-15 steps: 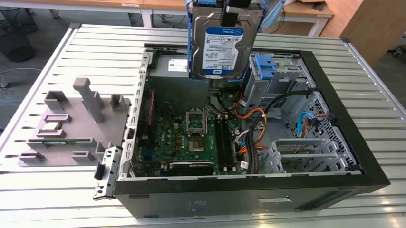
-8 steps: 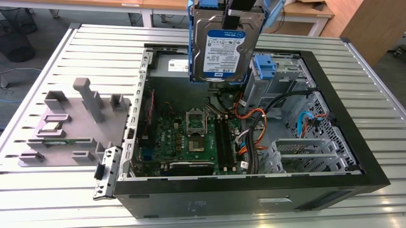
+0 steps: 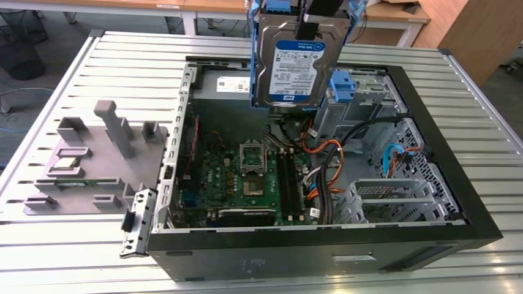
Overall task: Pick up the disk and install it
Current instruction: 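Pick up the disk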
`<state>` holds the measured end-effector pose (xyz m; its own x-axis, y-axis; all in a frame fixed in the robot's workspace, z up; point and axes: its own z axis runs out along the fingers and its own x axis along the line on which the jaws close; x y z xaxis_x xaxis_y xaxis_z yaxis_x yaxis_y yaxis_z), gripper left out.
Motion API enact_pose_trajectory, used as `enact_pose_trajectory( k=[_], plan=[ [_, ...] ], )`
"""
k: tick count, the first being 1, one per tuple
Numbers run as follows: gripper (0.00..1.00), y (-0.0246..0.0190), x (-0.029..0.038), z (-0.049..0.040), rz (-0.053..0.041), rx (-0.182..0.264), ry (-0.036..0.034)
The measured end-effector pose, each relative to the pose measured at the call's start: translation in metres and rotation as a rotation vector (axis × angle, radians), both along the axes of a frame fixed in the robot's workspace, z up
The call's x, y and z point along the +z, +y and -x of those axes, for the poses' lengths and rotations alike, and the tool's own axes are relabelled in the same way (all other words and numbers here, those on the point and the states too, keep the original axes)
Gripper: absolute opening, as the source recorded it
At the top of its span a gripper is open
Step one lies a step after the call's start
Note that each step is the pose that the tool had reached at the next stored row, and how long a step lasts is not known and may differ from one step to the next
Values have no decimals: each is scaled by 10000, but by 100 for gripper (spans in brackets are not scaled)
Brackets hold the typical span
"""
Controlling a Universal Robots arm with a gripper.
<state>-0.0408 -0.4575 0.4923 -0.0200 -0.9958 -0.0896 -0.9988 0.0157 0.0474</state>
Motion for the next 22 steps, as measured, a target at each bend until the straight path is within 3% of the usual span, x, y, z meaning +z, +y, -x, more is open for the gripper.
enact_pose_trajectory(
  k=[19, 22],
  plan=[
    [35, -22, -6, -540, 1, -6, 97],
    [35, -22, -7, -568, 1, -6, 105]
  ],
)
